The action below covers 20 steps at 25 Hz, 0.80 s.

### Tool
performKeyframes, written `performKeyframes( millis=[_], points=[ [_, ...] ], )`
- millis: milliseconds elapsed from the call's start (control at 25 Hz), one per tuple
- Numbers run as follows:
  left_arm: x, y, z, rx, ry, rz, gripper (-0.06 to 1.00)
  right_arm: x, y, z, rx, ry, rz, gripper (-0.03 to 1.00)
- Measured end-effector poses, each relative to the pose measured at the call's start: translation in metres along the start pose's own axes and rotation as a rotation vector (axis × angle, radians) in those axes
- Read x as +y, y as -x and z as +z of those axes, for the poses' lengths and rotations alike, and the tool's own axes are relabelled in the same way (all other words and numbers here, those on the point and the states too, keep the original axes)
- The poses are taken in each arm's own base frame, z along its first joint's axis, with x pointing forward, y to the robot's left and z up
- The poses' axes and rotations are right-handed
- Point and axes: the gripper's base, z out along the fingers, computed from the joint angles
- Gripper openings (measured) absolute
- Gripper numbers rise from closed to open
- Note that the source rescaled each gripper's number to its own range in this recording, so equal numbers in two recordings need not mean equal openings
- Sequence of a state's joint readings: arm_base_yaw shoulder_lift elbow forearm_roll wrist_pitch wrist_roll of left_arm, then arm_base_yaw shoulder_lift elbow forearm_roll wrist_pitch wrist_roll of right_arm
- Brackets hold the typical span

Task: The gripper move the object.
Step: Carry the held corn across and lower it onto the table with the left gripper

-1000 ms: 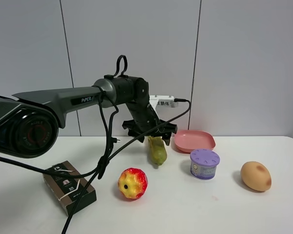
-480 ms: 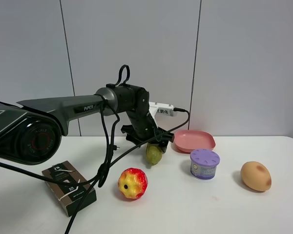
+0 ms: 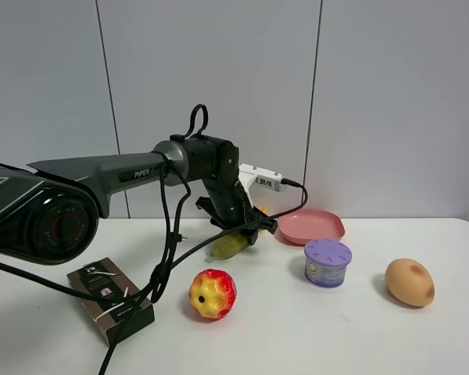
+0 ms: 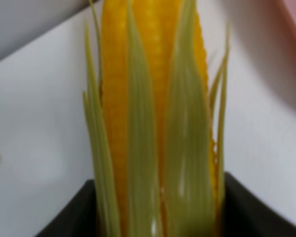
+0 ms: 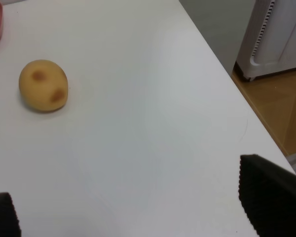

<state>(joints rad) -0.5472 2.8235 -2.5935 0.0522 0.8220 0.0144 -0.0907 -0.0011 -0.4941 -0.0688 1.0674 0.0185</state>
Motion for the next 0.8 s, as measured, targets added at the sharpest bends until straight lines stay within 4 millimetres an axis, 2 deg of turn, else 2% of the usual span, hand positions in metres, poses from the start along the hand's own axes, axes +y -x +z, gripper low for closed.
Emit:
performKeyframes(
  millis=[160, 240, 320, 560, 680, 800],
  points=[
    [0.002, 0.001, -0.012, 0.063, 0.016, 0.149, 0.01, 0.000, 0.000, 0.000, 0.000, 0.000, 0.000, 1.00],
    [0.006, 0.010, -0.030, 0.076, 0.039, 0.182, 0.01, 0.000, 0.000, 0.000, 0.000, 0.000, 0.000, 1.00],
    [0.009, 0.023, -0.056, 0.067, 0.064, 0.197, 0.01, 0.000, 0.000, 0.000, 0.000, 0.000, 0.000, 1.00],
    [0.014, 0.067, -0.170, -0.010, 0.154, 0.256, 0.01, 0.000, 0.000, 0.000, 0.000, 0.000, 0.000, 1.00],
    [0.003, 0.074, -0.205, -0.013, 0.152, 0.319, 0.01, 0.000, 0.000, 0.000, 0.000, 0.000, 0.000, 1.00],
    [-0.019, 0.076, -0.214, -0.024, 0.132, 0.395, 0.01, 0.000, 0.000, 0.000, 0.000, 0.000, 0.000, 1.00]
  ],
)
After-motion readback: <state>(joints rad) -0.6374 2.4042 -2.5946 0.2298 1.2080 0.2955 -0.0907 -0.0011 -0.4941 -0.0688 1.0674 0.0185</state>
